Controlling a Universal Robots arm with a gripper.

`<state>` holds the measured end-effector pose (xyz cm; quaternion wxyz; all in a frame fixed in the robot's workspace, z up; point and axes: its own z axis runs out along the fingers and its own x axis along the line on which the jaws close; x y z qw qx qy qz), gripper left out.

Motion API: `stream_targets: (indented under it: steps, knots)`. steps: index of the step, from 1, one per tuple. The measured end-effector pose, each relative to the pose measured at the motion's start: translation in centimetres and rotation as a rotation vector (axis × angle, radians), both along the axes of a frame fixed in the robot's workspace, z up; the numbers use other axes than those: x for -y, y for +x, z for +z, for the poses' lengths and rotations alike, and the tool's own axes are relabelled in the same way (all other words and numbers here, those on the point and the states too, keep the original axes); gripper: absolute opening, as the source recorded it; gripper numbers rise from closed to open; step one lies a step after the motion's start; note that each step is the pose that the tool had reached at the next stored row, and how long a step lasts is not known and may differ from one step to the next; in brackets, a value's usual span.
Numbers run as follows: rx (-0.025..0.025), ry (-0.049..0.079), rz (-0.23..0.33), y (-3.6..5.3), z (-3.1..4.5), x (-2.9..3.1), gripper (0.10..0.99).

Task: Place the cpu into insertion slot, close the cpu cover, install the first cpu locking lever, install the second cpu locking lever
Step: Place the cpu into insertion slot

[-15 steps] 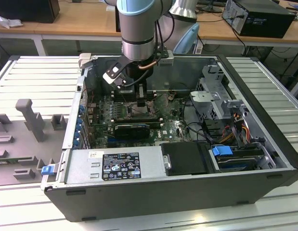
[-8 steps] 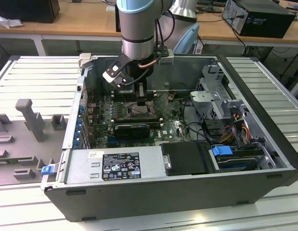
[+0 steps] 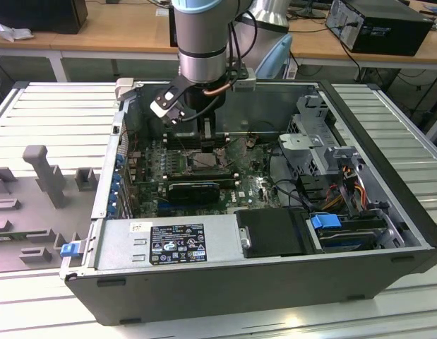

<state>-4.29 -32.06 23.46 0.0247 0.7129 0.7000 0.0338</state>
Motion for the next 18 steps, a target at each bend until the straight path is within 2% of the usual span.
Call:
stream_targets:
  steps: [5,8,12,14,15,18]
  knots:
    - [-0.0005,0.0,0.0,0.9,-0.14,0.21,0.106]
    - [-0.0005,-0.001,-0.001,1.03,-0.14,0.21,0.106]
    - [-0.0004,-0.001,0.0,1.07,1.0,0.21,0.106]
    - [-0.0006,-0.001,0.0,2.11,1.0,0.21,0.106]
    - [-0.0008,-0.001,0.0,2.36,1.02,0.21,0.106]
    - [-0.0006,-0.001,-0.001,2.55,2.41,0.21,0.106]
